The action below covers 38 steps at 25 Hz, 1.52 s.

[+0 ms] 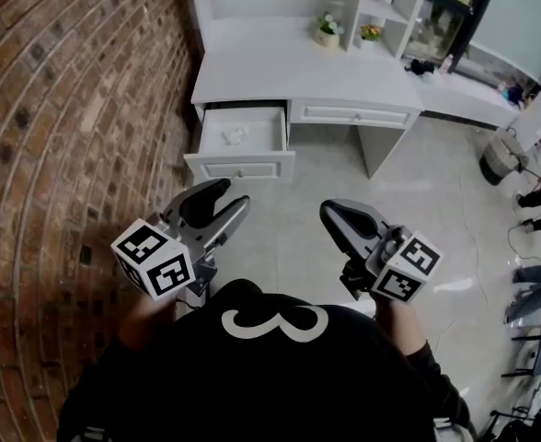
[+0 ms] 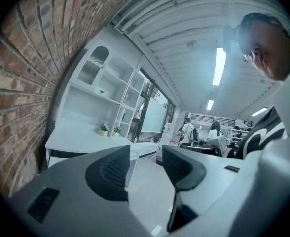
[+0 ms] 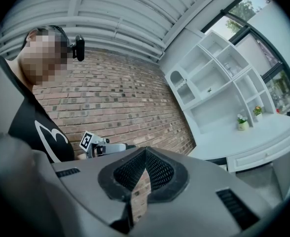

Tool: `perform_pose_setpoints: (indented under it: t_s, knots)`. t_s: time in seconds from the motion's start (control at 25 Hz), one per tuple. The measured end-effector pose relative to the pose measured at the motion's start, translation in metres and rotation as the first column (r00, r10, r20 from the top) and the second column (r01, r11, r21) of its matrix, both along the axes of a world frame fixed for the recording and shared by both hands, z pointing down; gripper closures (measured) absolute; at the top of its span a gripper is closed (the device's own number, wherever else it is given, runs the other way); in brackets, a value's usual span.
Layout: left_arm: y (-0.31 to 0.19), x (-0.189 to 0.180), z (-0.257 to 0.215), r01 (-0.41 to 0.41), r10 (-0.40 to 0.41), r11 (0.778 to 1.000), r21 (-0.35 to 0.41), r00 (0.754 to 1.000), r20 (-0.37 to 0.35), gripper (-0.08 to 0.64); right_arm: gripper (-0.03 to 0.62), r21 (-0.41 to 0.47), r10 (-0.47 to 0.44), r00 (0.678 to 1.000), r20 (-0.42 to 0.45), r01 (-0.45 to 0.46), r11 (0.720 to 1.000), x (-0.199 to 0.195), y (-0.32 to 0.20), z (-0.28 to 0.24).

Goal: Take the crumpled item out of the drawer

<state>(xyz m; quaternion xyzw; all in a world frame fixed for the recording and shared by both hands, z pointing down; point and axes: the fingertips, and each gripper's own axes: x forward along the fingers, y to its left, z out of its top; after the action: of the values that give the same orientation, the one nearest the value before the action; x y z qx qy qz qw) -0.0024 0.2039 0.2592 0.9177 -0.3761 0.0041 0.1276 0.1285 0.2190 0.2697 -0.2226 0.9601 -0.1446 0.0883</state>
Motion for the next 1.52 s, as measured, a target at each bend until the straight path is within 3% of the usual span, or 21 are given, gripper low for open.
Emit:
perform_pose_setpoints:
  t_s: [0.12, 0.32, 0.56, 0.8, 1.16, 1.52]
  knots:
    - [-0.002, 0.011, 0.01, -0.009, 0.009, 1.0, -0.027, 1.0, 0.015, 0.31, 0.581, -0.024, 0.006, 1.0, 0.008, -0.006, 1.0, 0.007, 0.002, 0.006]
    - [-0.027, 0.009, 0.029, 0.028, -0.026, 0.999, -0.046, 0.998, 0.054, 0.264, 0.581, -0.029, 0.043, 0.999, 0.019, -0.043, 0.999, 0.017, -0.005, 0.01]
    - [-0.076, -0.001, 0.056, 0.02, -0.014, 0.995, -0.095, 0.997, 0.07, 0.247, 0.581, -0.065, 0.083, 0.997, 0.0, -0.083, 0.994, 0.02, -0.039, 0.025]
    - [-0.15, -0.023, 0.088, 0.054, -0.046, 0.982, -0.181, 0.998, 0.049, 0.219, 0.581, -0.102, 0.076, 0.997, -0.015, -0.077, 0.992, 0.002, -0.107, 0.035]
    - [-0.272, -0.064, 0.131, 0.078, -0.047, 0.961, -0.267, 0.992, 0.121, 0.204, 0.581, -0.192, 0.067, 0.997, -0.037, -0.072, 0.979, -0.033, -0.232, 0.054]
    - [-0.369, -0.085, 0.184, 0.06, 0.003, 0.923, -0.379, 0.987, 0.163, 0.196, 0.581, -0.264, 0.064, 0.997, -0.041, -0.072, 0.962, -0.056, -0.326, 0.077]
